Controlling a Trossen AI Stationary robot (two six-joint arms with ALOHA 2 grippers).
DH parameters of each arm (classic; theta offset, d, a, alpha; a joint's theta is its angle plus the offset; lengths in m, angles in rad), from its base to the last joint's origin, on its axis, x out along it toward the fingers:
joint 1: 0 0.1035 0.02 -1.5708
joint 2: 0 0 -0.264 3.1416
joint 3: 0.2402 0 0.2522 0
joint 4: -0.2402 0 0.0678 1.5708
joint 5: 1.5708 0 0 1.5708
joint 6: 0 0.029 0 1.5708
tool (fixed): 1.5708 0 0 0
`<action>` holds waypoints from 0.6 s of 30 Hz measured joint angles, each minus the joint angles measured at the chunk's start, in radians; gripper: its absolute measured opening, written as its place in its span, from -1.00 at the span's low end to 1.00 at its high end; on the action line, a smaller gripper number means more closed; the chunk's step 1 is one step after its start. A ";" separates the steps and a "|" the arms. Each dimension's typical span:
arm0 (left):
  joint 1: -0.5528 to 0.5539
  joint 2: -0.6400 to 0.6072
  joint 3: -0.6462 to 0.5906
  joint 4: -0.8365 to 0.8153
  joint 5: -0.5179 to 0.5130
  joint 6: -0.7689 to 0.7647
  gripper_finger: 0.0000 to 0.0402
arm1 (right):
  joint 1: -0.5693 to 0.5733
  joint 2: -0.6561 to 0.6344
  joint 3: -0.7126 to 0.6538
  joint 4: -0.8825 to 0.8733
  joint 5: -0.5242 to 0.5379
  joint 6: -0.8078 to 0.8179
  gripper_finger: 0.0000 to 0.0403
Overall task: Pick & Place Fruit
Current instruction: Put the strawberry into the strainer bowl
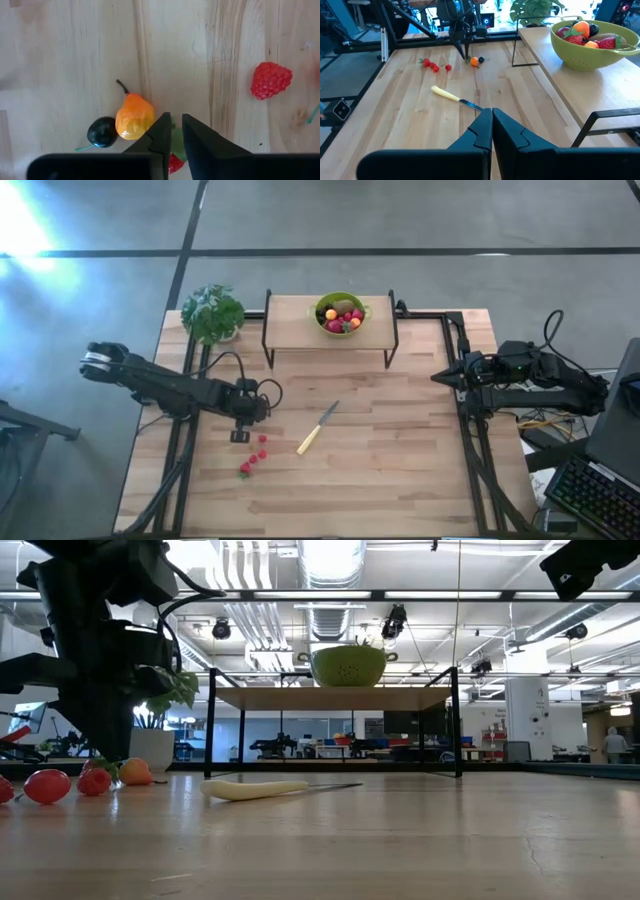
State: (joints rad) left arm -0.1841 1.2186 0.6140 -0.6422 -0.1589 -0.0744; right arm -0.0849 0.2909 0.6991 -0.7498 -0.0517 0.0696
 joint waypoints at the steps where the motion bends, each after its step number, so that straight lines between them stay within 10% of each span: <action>1: 0.000 0.000 0.000 0.000 0.000 0.000 -0.77 | 0.000 0.000 0.000 0.000 0.000 0.000 -0.96; 18: 0.000 0.000 0.052 -0.055 0.012 -0.032 -0.99 | 0.000 0.000 0.000 0.000 0.000 0.000 -0.96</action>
State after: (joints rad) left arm -0.1837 1.2190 0.6659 -0.6970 -0.1471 -0.1060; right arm -0.0848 0.2905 0.6991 -0.7498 -0.0517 0.0696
